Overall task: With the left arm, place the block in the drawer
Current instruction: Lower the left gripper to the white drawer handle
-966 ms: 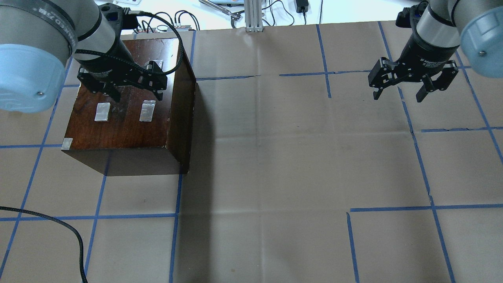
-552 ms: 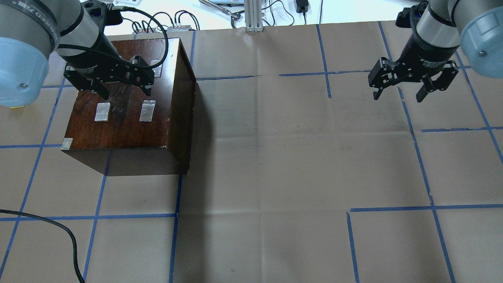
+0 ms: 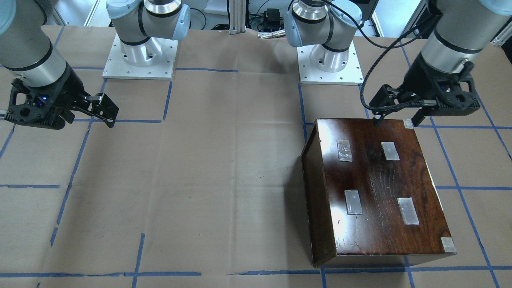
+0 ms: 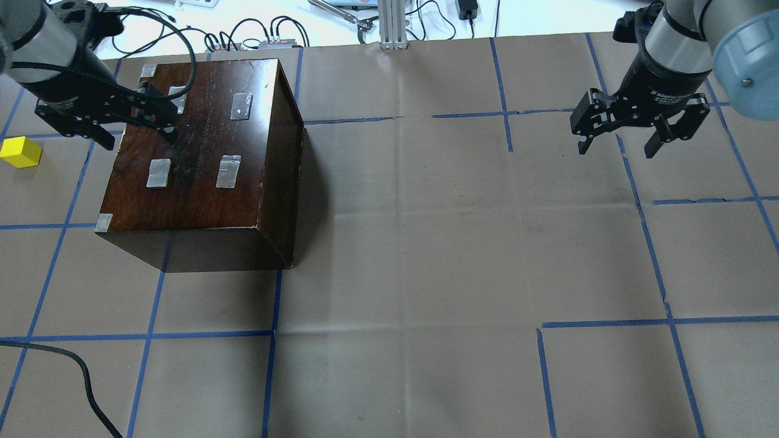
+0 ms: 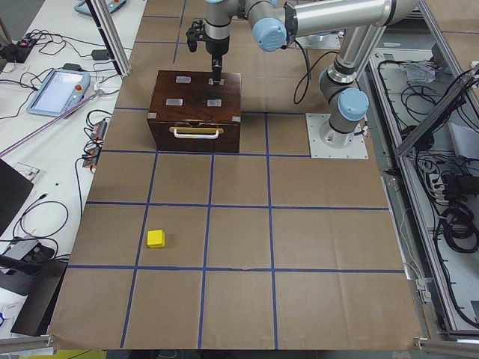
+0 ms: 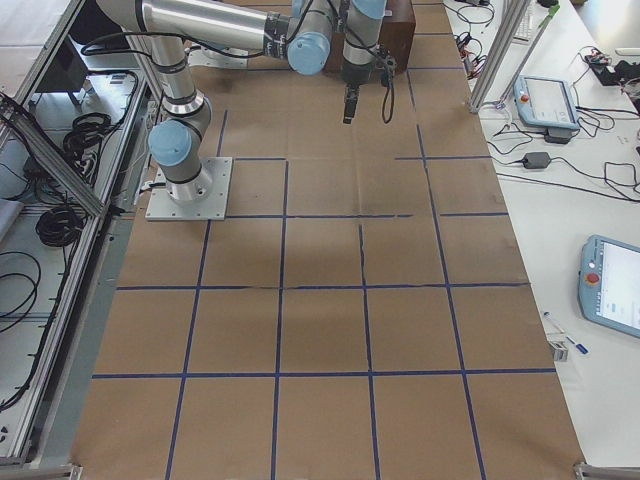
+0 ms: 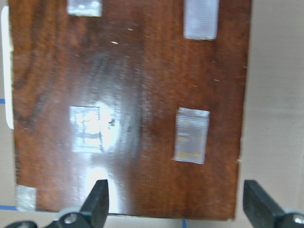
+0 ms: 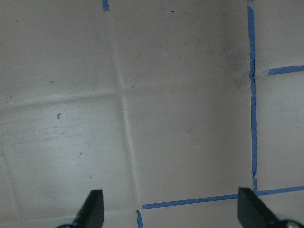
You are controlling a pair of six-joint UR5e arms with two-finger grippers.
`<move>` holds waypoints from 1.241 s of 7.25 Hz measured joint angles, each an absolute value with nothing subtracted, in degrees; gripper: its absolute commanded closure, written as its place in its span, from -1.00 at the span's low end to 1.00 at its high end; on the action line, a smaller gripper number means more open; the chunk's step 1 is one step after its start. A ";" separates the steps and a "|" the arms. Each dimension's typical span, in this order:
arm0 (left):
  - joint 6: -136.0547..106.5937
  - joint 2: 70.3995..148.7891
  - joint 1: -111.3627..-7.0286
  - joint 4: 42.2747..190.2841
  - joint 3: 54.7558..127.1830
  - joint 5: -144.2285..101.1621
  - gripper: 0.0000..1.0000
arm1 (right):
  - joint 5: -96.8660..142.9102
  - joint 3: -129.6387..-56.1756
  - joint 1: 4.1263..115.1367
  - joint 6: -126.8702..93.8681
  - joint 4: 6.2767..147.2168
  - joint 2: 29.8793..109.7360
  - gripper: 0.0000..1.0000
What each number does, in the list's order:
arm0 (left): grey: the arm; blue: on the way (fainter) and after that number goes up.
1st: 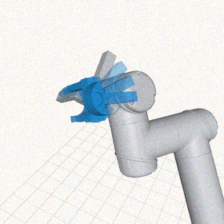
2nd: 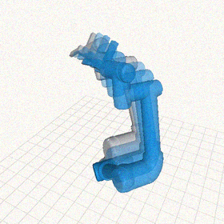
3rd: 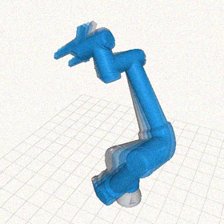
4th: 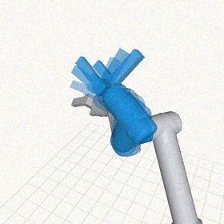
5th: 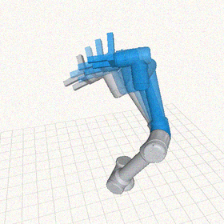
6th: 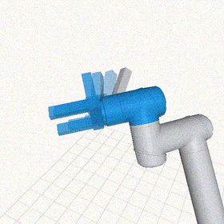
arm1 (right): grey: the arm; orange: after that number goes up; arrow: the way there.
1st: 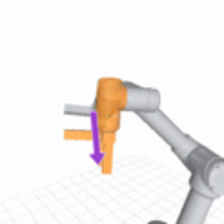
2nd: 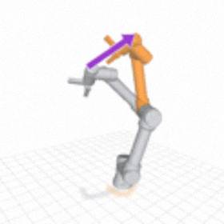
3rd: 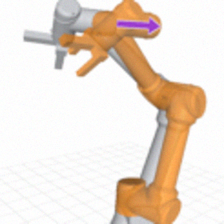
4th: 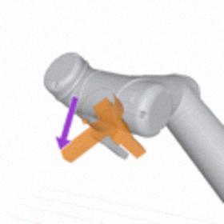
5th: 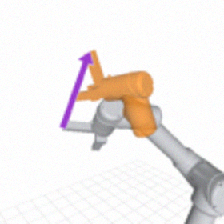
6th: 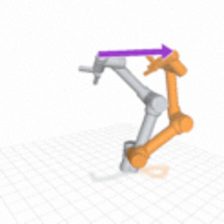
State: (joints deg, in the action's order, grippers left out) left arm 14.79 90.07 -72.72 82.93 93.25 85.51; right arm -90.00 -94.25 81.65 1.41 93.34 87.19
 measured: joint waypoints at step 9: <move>39.91 98.54 -52.10 87.62 90.48 73.12 -0.98 | -90.00 -94.25 81.65 1.41 93.34 87.19 -1.00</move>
State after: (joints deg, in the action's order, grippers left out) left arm 39.91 98.54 -52.10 87.62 90.48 73.12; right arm -90.00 -94.25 81.65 1.41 93.34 87.19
